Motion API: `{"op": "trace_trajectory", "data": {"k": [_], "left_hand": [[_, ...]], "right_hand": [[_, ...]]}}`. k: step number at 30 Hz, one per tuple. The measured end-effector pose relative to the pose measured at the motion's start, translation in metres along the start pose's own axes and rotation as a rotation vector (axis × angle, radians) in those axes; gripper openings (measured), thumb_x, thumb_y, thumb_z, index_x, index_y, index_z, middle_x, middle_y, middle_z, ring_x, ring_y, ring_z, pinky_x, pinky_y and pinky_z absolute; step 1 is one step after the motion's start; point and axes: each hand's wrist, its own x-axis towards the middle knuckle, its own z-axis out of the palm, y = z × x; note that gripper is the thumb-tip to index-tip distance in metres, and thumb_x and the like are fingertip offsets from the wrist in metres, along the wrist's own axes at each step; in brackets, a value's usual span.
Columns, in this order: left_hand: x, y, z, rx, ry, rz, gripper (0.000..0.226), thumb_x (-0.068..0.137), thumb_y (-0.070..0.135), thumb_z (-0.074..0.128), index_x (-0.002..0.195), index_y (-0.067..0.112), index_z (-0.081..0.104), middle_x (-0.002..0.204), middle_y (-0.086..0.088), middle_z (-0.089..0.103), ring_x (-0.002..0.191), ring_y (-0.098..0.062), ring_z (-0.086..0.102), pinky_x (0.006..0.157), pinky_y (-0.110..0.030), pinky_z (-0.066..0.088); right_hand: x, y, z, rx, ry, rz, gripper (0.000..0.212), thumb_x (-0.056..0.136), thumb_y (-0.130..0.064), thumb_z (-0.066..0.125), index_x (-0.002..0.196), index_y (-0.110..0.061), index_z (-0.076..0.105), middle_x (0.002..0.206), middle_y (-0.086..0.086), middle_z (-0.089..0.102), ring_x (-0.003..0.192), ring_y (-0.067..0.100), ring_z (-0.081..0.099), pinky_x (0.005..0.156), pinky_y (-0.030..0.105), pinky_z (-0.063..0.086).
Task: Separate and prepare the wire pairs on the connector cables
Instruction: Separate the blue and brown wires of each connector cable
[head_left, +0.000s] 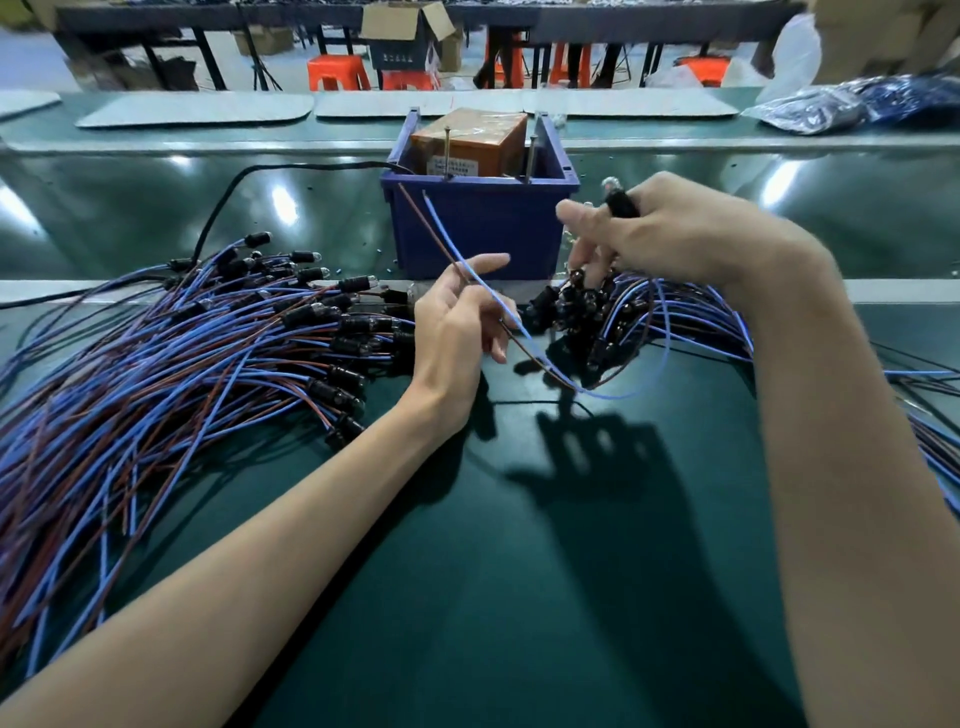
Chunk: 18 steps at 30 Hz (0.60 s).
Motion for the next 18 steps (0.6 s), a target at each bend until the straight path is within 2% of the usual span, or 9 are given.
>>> {"op": "trace_trajectory", "data": {"k": [4, 5, 7, 9, 13, 16, 18], "left_hand": [[-0.003, 0.002, -0.005, -0.179, -0.119, -0.012, 0.039, 0.065, 0.015, 0.034, 0.092, 0.004, 0.06, 0.056, -0.003, 0.056, 0.041, -0.013, 0.042, 0.04, -0.02, 0.035], [-0.003, 0.003, -0.006, -0.188, -0.126, -0.01, 0.038, 0.064, 0.016, 0.034, 0.089, 0.004, 0.06, 0.059, -0.003, 0.056, 0.043, -0.013, 0.042, 0.041, -0.02, 0.035], [-0.004, 0.003, -0.004, -0.146, -0.098, 0.006, 0.029, 0.068, 0.021, 0.037, 0.079, 0.006, 0.059, 0.062, -0.001, 0.056, 0.044, -0.013, 0.042, 0.043, -0.022, 0.033], [-0.003, 0.003, -0.003, -0.079, -0.044, 0.03, 0.025, 0.075, 0.023, 0.041, 0.064, 0.008, 0.056, 0.057, 0.006, 0.054, 0.042, -0.01, 0.042, 0.044, -0.022, 0.032], [-0.002, -0.002, -0.004, -0.02, -0.034, 0.066, 0.036, 0.086, 0.003, 0.048, 0.051, 0.012, 0.048, 0.048, 0.007, 0.048, 0.043, -0.011, 0.043, 0.046, -0.021, 0.038], [-0.005, -0.001, -0.005, -0.045, -0.235, 0.026, 0.023, 0.071, 0.016, 0.056, 0.049, 0.01, 0.06, 0.049, 0.0, 0.055, 0.045, -0.016, 0.053, 0.051, -0.026, 0.043], [-0.008, 0.001, -0.007, -0.01, -0.453, -0.058, 0.035, 0.068, 0.036, 0.055, 0.054, 0.007, 0.069, 0.052, -0.007, 0.06, 0.048, -0.021, 0.059, 0.055, -0.03, 0.044]], "right_hand": [[0.0, 0.009, -0.009, -0.081, 0.092, 0.142, 0.055, 0.089, -0.066, 0.044, 0.075, -0.02, 0.071, 0.065, -0.007, 0.065, 0.068, 0.002, 0.054, 0.071, 0.03, 0.035], [0.0, 0.012, -0.011, -0.101, 0.117, 0.179, 0.054, 0.089, -0.065, 0.046, 0.075, -0.019, 0.071, 0.064, -0.006, 0.065, 0.069, 0.004, 0.056, 0.072, 0.03, 0.037], [0.001, 0.018, -0.015, -0.136, 0.178, 0.255, 0.05, 0.089, -0.061, 0.052, 0.077, -0.017, 0.071, 0.065, -0.004, 0.067, 0.084, 0.016, 0.063, 0.085, 0.035, 0.047], [0.003, 0.022, -0.017, -0.122, 0.24, 0.327, 0.044, 0.087, -0.055, 0.06, 0.085, -0.013, 0.071, 0.078, 0.005, 0.071, 0.1, 0.024, 0.065, 0.095, 0.041, 0.048], [0.0, 0.021, -0.017, -0.13, 0.389, 0.399, 0.044, 0.088, -0.041, 0.067, 0.109, -0.003, 0.065, 0.116, 0.02, 0.064, 0.113, 0.033, 0.058, 0.096, 0.036, 0.045], [-0.002, 0.02, -0.016, -0.223, 0.436, 0.38, 0.039, 0.095, -0.03, 0.057, 0.12, 0.0, 0.06, 0.132, 0.024, 0.052, 0.12, 0.038, 0.05, 0.1, 0.035, 0.04], [-0.001, 0.018, -0.016, -0.246, 0.463, 0.371, 0.038, 0.098, -0.025, 0.052, 0.126, 0.0, 0.056, 0.144, 0.022, 0.035, 0.121, 0.038, 0.049, 0.106, 0.034, 0.034]]}}
